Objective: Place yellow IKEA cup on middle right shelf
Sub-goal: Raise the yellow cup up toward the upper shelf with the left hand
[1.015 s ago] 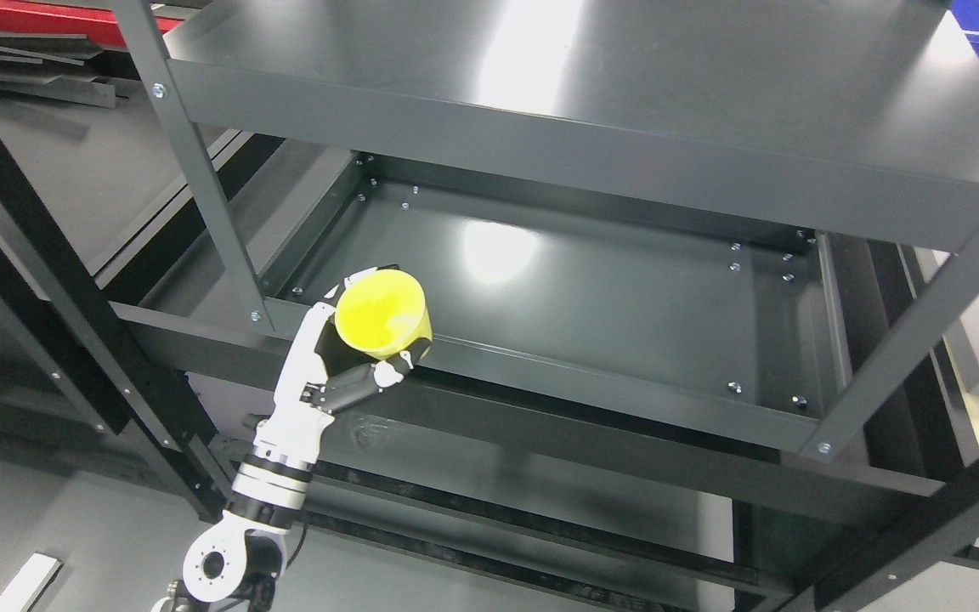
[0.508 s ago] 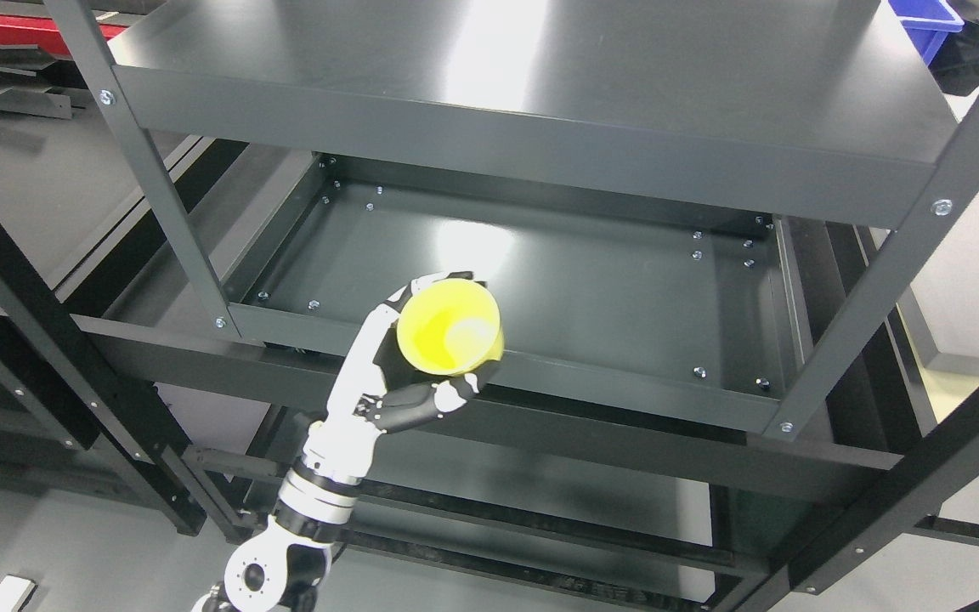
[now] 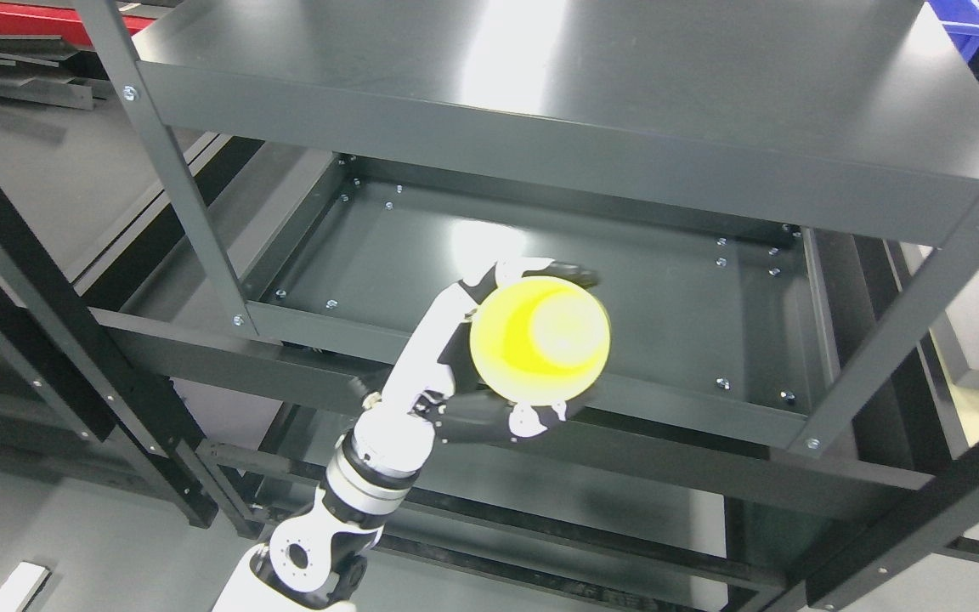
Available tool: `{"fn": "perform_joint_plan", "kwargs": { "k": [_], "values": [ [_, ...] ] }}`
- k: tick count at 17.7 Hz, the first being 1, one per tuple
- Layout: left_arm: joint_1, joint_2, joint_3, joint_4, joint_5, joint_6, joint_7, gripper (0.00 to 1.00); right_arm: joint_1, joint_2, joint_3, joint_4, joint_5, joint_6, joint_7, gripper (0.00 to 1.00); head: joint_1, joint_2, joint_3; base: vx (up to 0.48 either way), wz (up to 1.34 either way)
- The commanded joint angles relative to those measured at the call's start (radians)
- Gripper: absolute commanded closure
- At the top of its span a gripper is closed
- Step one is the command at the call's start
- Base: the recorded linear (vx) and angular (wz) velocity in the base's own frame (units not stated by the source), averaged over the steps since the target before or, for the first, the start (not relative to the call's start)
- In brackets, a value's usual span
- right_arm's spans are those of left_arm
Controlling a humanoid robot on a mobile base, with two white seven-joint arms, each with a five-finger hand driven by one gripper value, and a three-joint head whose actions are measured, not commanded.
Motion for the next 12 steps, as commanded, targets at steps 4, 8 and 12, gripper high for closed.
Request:
{"fn": "perform_joint_plan", "kwargs": {
  "k": [4,8,12],
  "values": [
    [-0.308,0.001,-0.195,-0.017,0.043,0.113,0.009,0.99,0.014,-0.017,0.017,0.000,-0.025,0.001,0.001,0.01,0.0000,0.000,0.000,0.025,0.08],
    [-0.529,0.001,-0.137,-0.012,0.176,0.270,0.092,0.99,0.014,-0.017,0.018,0.000,-0.025,0.001,0.001,0.01,0.0000,0.000,0.000,0.004,0.02],
    [-0.684,0.001,-0.051,-0.006,0.203,0.522,0.396,0.99,0.014,-0.017,0.017,0.000,-0.025,0.001,0.001,0.01,0.0000,0.000,0.000,0.000,0.00]
  ]
}}
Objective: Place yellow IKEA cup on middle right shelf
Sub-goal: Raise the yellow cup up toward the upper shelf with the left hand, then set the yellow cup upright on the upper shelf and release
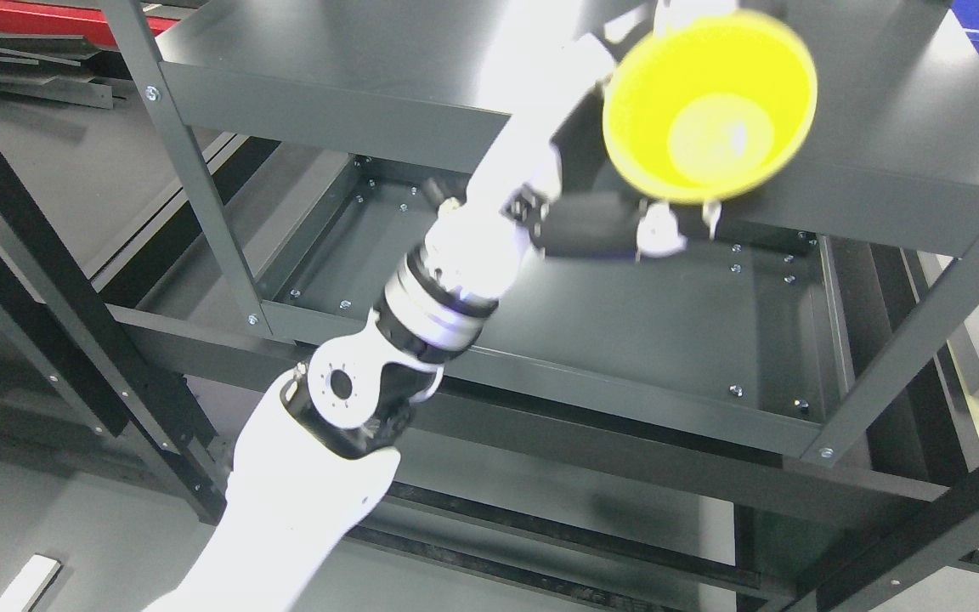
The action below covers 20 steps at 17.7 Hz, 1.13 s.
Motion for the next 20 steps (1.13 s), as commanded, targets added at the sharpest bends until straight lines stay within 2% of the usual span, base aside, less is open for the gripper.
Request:
{"fn": "perform_joint_plan", "kwargs": {
  "k": [1,3,5,7,12,16,19,20],
  "values": [
    [-0.213,0.012,0.065,0.005,0.057,0.243,0.251,0.99,0.014,-0.017,0.017,0.000,-0.025,0.001,0.001,0.01,0.0000,0.000,0.000,0.000,0.00],
    [-0.277,0.012,0.105,0.066,0.057,0.406,0.363,1.00,0.014,-0.017,0.017,0.000,-0.025,0.001,0.001,0.01,0.0000,0.000,0.000,0.000,0.00],
    [-0.349,0.012,0.148,0.157,0.065,0.512,0.390,1.00,0.014,-0.017,0.017,0.000,-0.025,0.001,0.001,0.01,0.0000,0.000,0.000,0.000,0.00],
    [-0.361,0.012,0.173,0.226,0.069,0.613,0.390,1.00,0.014,-0.017,0.017,0.000,-0.025,0.001,0.001,0.01,0.0000,0.000,0.000,0.000,0.00],
    [-0.306,0.012,0.206,0.306,0.065,0.710,0.388,0.94,0.014,-0.017,0.017,0.000,-0.025,0.001,0.001,0.01,0.0000,0.000,0.000,0.001,-0.01],
    [-0.293,0.012,0.222,0.353,0.063,0.779,0.376,0.73,0.014,-0.017,0.017,0.000,-0.025,0.001,0.001,0.01,0.0000,0.000,0.000,0.000,0.00],
    [-0.282,0.012,0.223,0.360,0.060,0.847,0.310,0.42,0.014,-0.017,0.017,0.000,-0.025,0.001,0.001,0.01,0.0000,0.000,0.000,0.000,0.00],
    [-0.282,0.012,0.225,0.358,0.059,0.849,0.280,0.36,0.014,-0.017,0.017,0.000,-0.025,0.001,0.001,0.01,0.0000,0.000,0.000,0.000,0.00]
  ]
}}
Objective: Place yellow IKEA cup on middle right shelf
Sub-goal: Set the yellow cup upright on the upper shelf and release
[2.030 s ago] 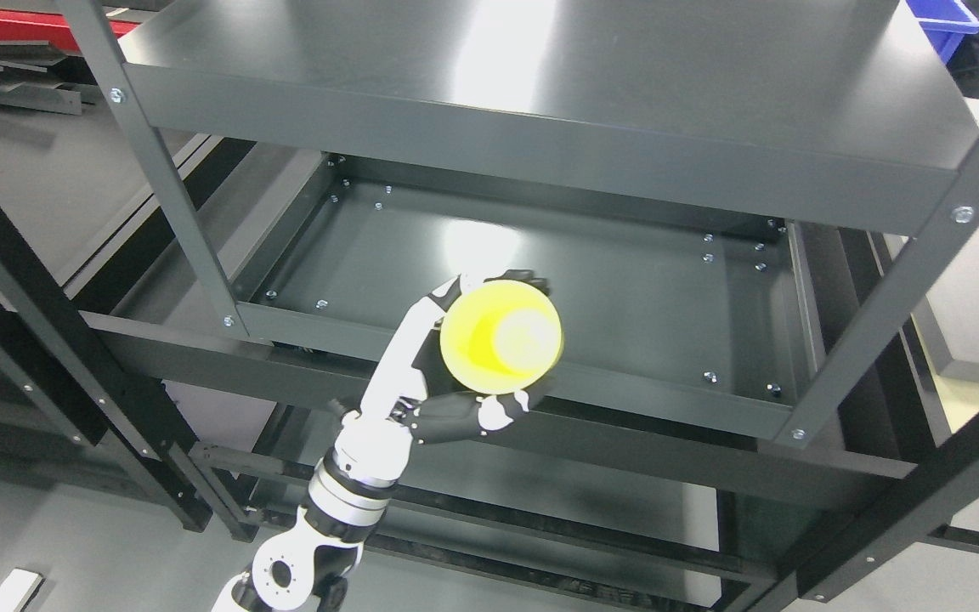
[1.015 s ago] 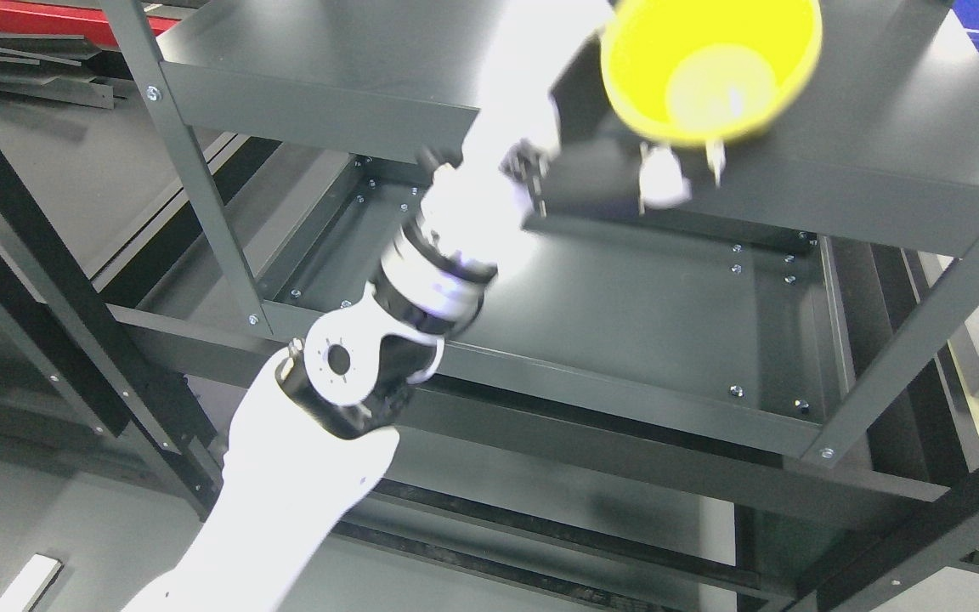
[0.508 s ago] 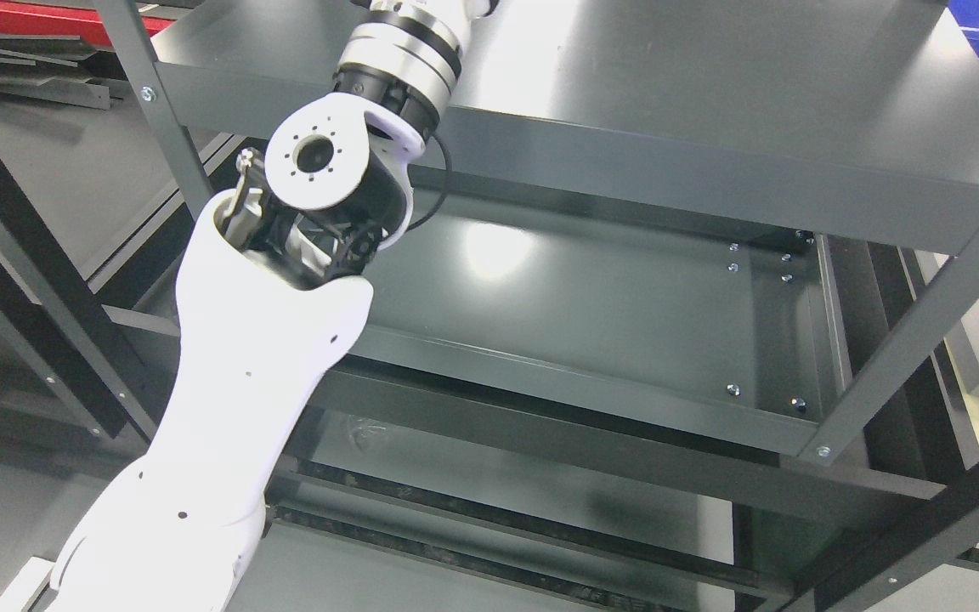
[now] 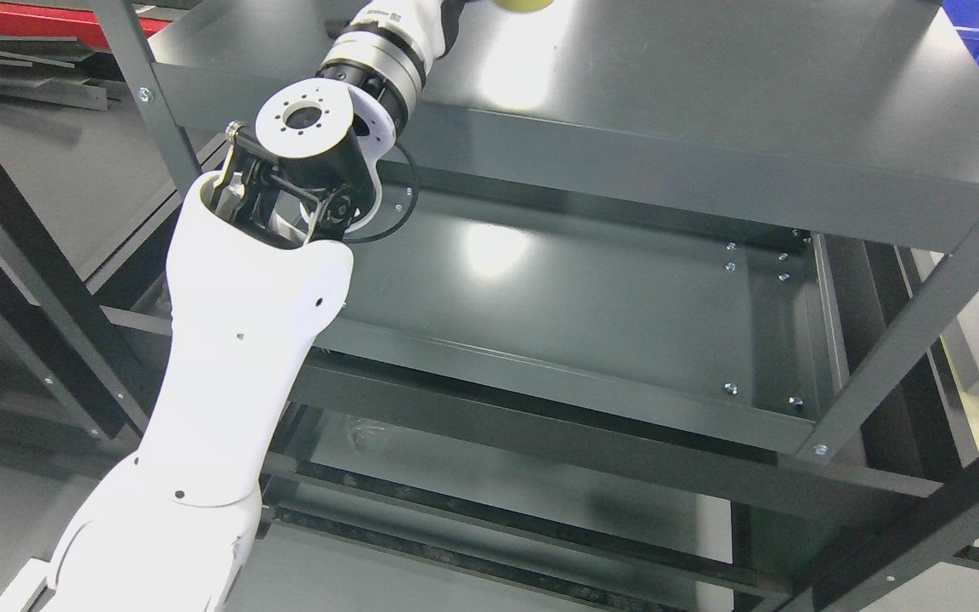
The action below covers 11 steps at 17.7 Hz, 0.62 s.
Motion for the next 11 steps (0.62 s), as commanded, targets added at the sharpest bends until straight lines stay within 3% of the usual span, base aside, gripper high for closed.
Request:
{"fn": "perform_joint_plan", "kwargs": {
  "k": [1,5,11],
  "values": [
    [0.008,0.017,0.051,0.100,-0.006,0.035,-0.096,0.29,0.014,-0.017,0.017,0.000,-0.025,0.001,0.001,0.01,0.0000,0.000,0.000,0.000,0.00],
    [0.008,0.017,0.065,0.092,-0.012,0.034,-0.119,0.12,0.014,-0.017,0.017,0.000,-0.025,0.001,0.001,0.01,0.0000,0.000,0.000,0.000,0.00],
    [0.002,0.017,0.108,0.011,-0.020,0.025,-0.139,0.01,0.014,-0.017,0.017,0.000,-0.025,0.001,0.001,0.01,0.0000,0.000,0.000,0.000,0.00]
  ]
}}
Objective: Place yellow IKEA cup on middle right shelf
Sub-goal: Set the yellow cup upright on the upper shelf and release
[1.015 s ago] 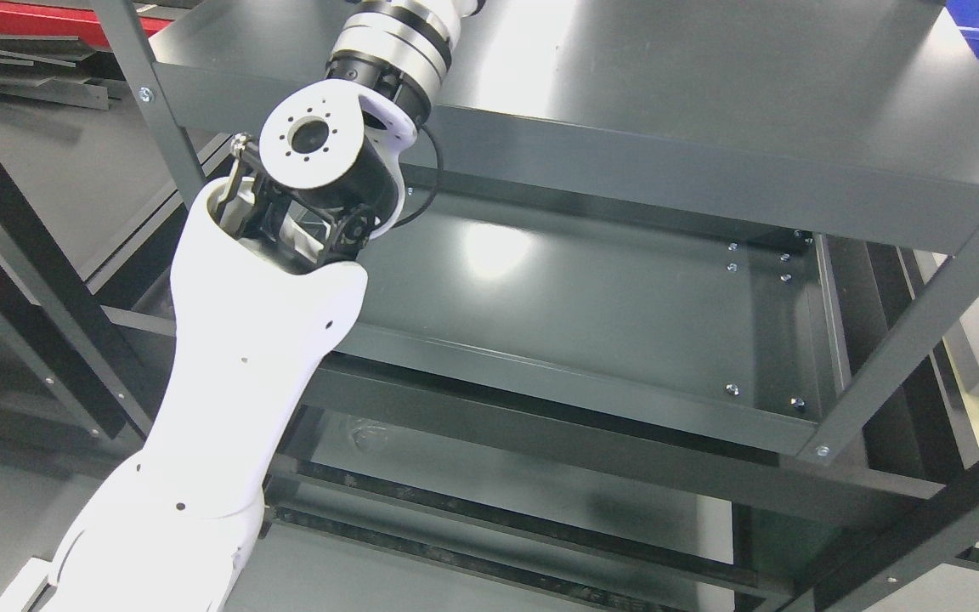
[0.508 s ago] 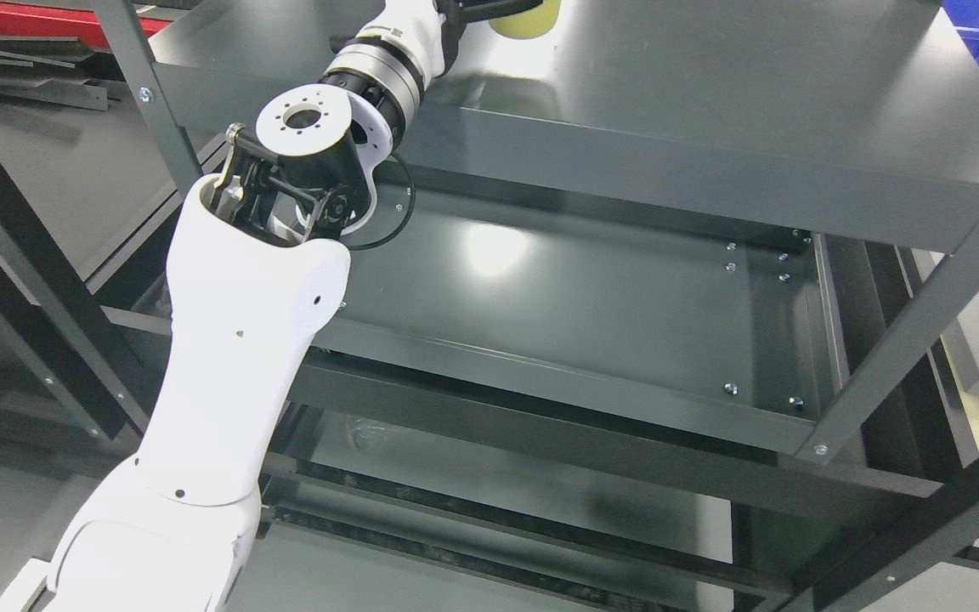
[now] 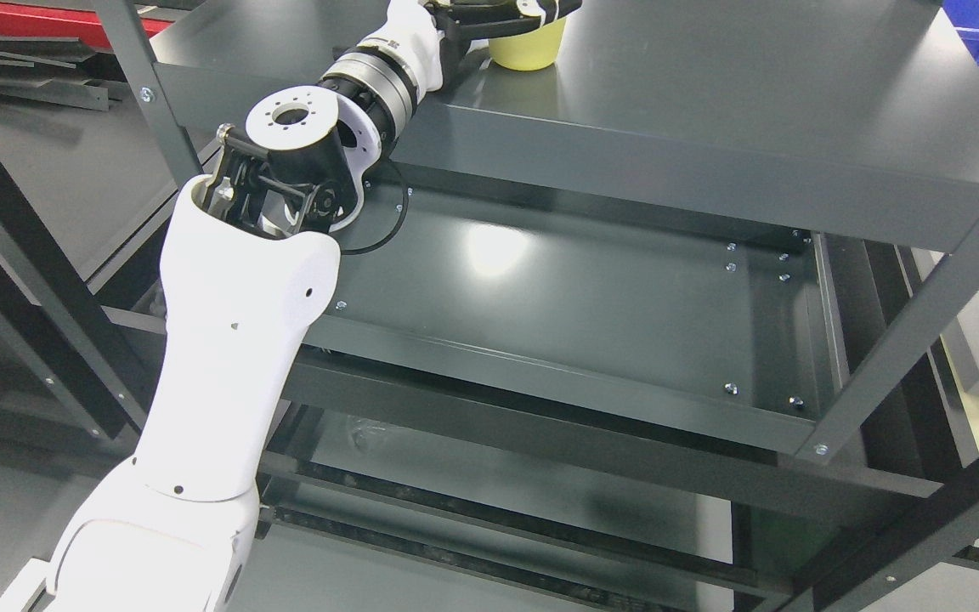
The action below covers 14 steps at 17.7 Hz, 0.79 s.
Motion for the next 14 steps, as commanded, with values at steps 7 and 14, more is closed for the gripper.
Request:
{"fn": "perform_joint_plan", "kwargs": {
  "k": [7,14],
  "values": [
    [-0.009,0.017,0.086,-0.144,-0.005,-0.071,-0.012,0.01,0.014,-0.017,0.017,0.000,-0.025,0.001,0.001,0.01,0.0000,0.000,0.000,-0.001,0.00],
    [-0.014,0.017,0.115,-0.184,-0.005,-0.096,-0.045,0.01,0.012,-0.017,0.017,0.000,-0.025,0.001,0.001,0.01,0.0000,0.000,0.000,-0.003,-0.01]
  ]
}}
